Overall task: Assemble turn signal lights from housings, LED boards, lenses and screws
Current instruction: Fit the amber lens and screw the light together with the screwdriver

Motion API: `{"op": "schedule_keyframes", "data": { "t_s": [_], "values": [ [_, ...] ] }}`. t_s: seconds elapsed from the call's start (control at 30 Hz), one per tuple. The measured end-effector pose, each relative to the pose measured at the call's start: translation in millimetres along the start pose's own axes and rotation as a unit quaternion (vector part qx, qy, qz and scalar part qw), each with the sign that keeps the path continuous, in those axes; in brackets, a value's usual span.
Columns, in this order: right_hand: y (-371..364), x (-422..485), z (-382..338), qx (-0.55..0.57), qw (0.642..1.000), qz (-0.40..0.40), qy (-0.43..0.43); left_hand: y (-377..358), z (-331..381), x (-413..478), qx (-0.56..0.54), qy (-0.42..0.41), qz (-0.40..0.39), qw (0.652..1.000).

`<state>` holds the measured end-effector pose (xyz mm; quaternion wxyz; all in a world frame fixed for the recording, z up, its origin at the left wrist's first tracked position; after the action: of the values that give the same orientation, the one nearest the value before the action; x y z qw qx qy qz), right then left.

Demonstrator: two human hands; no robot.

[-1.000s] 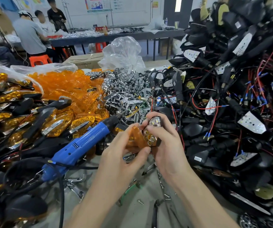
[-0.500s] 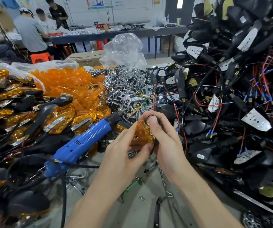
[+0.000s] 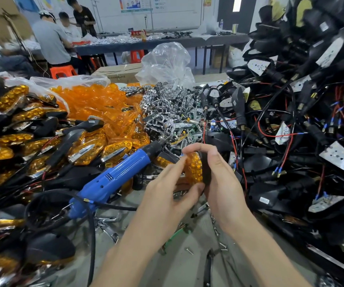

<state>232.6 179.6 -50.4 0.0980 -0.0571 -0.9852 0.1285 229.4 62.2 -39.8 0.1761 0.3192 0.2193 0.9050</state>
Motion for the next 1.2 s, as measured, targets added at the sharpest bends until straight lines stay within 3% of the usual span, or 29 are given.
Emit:
{"op": "schedule_keyframes", "data": {
  "t_s": [0.17,0.43,0.5,0.67,0.9,1.07,1.2],
  "values": [
    [-5,-3,-5,-0.006,1.000,-0.002,-0.001,-1,4,1,0.013,-0.008,-0.017,1.000],
    [-10,-8,-16,-0.126,0.989,0.018,0.073,-1,8,0,0.036,-0.019,-0.009,0.999],
    [-9,-8,-20,-0.145,0.986,0.015,0.085,0,11,2,-0.004,-0.017,-0.019,1.000],
    [-18,-13,-34,-0.160,0.980,-0.004,0.119,8,7,2,-0.220,0.044,-0.041,0.974],
    [-13,-13,-23,-0.090,0.993,0.043,0.060,-7,7,0,-0.319,0.119,-0.005,0.940],
    [-7,-4,0,-0.015,0.995,0.085,-0.046,-16,2,-1,-0.358,0.178,0.012,0.916],
    [-9,1,7,0.051,0.990,0.091,-0.092,-15,-10,-6,-0.420,0.246,0.031,0.873]
  ]
}}
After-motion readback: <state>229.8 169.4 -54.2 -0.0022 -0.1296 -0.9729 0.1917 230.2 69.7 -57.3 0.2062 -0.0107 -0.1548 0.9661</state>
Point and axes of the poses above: each hand's wrist, its own x-axis towards the middle knuckle, its own y-axis out of the back of the hand, z = x × y, the point moved 7 cm from there along x, towards the middle knuckle, and after that the axes turned 6 degrees about -y, right-handed, at the moved point
